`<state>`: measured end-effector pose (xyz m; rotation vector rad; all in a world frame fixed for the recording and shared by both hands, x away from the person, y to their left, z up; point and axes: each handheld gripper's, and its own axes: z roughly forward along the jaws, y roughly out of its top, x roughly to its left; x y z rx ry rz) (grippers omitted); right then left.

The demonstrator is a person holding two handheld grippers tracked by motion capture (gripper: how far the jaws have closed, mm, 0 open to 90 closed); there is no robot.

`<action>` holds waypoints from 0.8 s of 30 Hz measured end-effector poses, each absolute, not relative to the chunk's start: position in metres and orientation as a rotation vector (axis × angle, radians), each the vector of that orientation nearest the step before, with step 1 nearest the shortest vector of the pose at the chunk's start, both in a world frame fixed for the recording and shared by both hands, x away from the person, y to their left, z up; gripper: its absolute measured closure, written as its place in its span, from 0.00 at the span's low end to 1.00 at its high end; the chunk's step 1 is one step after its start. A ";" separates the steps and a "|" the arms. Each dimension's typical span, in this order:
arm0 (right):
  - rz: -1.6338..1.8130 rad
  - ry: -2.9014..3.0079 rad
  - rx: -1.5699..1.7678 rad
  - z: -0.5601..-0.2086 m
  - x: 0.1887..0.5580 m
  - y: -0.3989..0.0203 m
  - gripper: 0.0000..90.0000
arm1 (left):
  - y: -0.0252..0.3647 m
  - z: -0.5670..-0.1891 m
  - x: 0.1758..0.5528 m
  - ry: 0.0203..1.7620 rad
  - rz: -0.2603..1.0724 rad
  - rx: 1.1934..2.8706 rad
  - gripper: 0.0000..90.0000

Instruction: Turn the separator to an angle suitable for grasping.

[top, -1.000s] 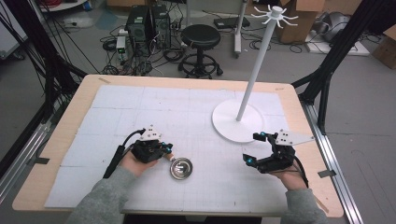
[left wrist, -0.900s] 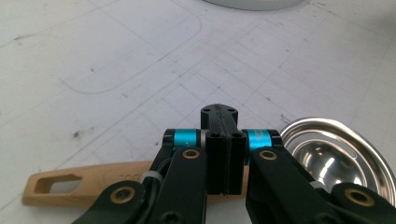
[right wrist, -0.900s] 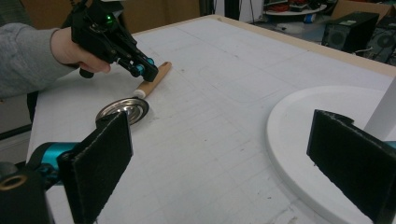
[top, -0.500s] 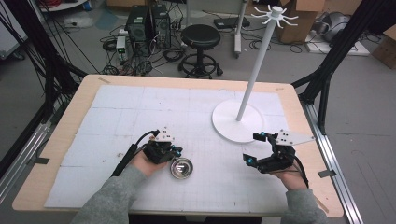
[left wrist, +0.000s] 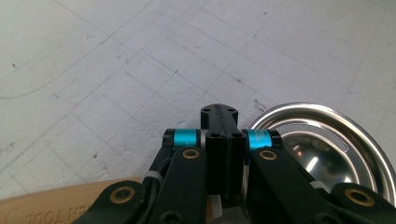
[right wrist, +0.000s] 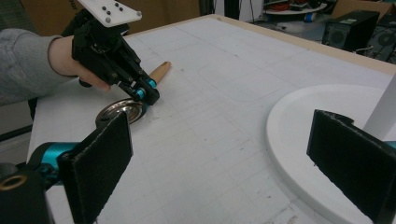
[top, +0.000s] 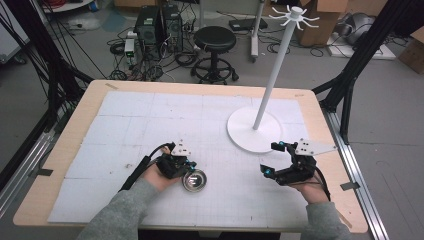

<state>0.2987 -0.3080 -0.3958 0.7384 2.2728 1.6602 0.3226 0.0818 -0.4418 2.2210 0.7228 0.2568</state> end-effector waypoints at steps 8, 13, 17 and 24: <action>1.657 2.275 0.733 -0.396 0.299 -0.308 0.07 | 0.084 -0.442 0.322 0.705 0.221 2.227 1.00; 1.663 2.275 0.735 -0.396 0.298 -0.308 0.07 | 0.086 -0.442 0.320 0.690 0.199 2.232 1.00; 1.662 2.276 0.734 -0.396 0.298 -0.308 0.07 | 0.090 -0.442 0.319 0.670 0.182 2.236 1.00; 1.669 2.256 0.743 -0.395 0.298 -0.309 0.07 | 0.096 -0.441 0.310 0.645 0.161 2.256 1.00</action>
